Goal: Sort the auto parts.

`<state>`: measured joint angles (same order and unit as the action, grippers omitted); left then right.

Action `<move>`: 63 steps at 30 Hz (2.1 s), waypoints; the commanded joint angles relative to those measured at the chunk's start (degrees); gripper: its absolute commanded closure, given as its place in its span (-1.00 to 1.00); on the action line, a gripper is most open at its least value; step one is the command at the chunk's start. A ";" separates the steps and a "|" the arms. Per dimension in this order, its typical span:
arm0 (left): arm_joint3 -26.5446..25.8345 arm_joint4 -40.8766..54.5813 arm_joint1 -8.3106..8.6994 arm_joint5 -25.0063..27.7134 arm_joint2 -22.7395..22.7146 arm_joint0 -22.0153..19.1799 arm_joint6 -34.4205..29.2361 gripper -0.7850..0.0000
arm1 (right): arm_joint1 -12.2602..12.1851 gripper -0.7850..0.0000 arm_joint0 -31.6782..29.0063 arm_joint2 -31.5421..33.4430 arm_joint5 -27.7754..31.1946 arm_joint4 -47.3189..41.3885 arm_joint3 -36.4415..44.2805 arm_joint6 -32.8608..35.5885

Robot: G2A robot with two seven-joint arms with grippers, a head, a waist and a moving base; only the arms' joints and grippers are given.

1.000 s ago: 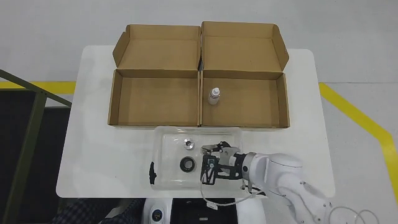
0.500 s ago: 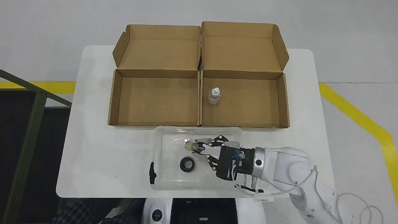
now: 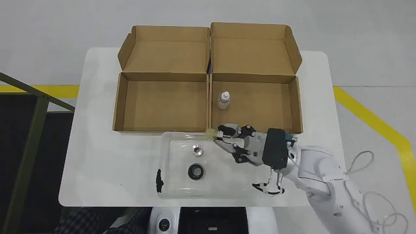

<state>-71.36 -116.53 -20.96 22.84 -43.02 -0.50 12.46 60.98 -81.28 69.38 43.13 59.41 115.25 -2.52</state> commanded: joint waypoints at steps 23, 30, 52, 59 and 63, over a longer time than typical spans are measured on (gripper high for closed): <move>0.00 0.00 0.00 0.00 0.00 0.00 0.00 -1.00 | -0.20 1.00 -0.97 5.50 -1.14 -2.45 1.04 -1.13; 0.00 0.00 0.00 0.00 0.00 0.00 0.00 -1.00 | -0.22 1.00 -0.63 5.60 -1.57 -0.29 -0.15 0.43; 0.00 0.00 0.00 0.00 0.00 0.00 0.00 -1.00 | -0.64 1.00 4.39 7.31 -7.51 8.42 -7.07 16.96; 0.00 0.00 0.00 0.00 0.00 0.00 0.00 -1.00 | -0.20 1.00 10.04 3.70 -8.47 10.08 -11.20 23.29; 0.00 0.00 0.00 0.00 0.00 0.00 0.00 -1.00 | 0.07 1.00 13.15 1.64 -9.12 11.90 -12.91 27.38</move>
<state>-71.36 -116.53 -20.96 22.84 -43.02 -0.50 12.46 61.00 -68.84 71.44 34.15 70.94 102.68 23.84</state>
